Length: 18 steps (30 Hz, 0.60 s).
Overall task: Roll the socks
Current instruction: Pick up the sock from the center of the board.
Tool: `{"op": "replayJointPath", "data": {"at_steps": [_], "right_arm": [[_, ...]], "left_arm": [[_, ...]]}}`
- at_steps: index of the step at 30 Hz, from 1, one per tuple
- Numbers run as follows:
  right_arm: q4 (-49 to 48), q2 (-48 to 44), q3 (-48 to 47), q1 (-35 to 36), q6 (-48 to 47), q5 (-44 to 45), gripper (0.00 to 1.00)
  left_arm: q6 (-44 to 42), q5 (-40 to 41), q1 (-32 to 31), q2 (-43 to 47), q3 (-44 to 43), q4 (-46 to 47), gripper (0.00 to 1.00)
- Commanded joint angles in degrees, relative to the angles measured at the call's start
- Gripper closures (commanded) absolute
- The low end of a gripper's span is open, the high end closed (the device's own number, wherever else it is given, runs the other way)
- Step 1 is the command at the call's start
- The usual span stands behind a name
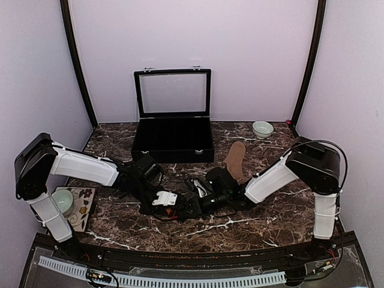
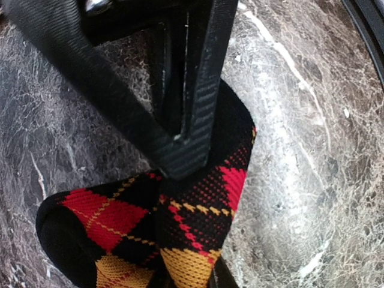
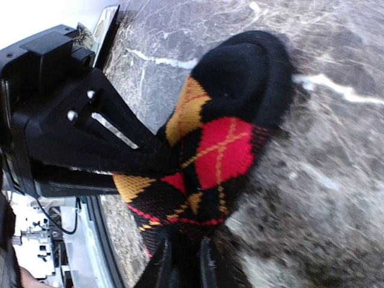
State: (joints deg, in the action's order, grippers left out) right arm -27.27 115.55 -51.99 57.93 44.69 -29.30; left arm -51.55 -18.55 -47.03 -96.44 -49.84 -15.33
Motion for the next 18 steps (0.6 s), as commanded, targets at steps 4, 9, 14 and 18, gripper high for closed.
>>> {"op": "replayJointPath", "data": {"at_steps": [4, 9, 14, 18], "right_arm": [[7.20, 2.62, 3.00, 0.15, -1.76, 0.03, 0.94], [4.92, 6.07, 3.30, 0.15, -0.62, -1.50, 0.99], [0.23, 6.51, 4.39, 0.03, 1.58, -3.70, 1.00], [-4.95, 7.80, 4.88, -0.70, 5.20, -7.28, 1.00]], "left_arm": [[3.08, -1.01, 0.97, -1.79, -1.07, -3.20, 0.63], [3.14, -0.02, 0.97, 1.21, 0.53, 0.07, 0.27], [1.89, -0.79, 0.56, 1.85, 1.62, 3.62, 0.28], [-0.37, -1.02, -1.41, 0.75, 0.57, 3.67, 0.32]]}}
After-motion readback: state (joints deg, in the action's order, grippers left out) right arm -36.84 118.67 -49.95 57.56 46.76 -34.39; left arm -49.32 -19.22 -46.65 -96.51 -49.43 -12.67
